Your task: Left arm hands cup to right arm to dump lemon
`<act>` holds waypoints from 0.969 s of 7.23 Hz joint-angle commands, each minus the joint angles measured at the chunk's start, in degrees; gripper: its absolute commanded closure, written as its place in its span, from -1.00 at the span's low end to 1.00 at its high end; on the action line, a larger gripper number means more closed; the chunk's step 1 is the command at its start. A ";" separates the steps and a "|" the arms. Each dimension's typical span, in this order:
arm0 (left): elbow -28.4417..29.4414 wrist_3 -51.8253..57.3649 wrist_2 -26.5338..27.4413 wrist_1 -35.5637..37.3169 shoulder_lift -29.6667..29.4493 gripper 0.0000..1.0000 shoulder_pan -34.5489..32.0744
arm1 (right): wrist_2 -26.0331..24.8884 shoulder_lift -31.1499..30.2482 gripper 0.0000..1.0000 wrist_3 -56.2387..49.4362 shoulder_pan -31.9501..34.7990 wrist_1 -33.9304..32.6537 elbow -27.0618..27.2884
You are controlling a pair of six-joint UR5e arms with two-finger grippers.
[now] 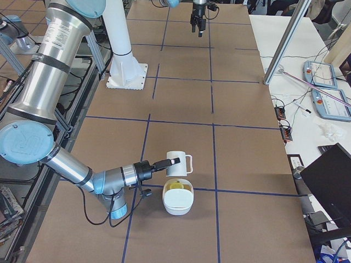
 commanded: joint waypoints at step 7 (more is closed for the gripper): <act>-3.38 0.43 3.88 0.05 1.13 -1.00 0.34 | 0.15 1.73 0.93 24.39 3.66 5.89 -4.99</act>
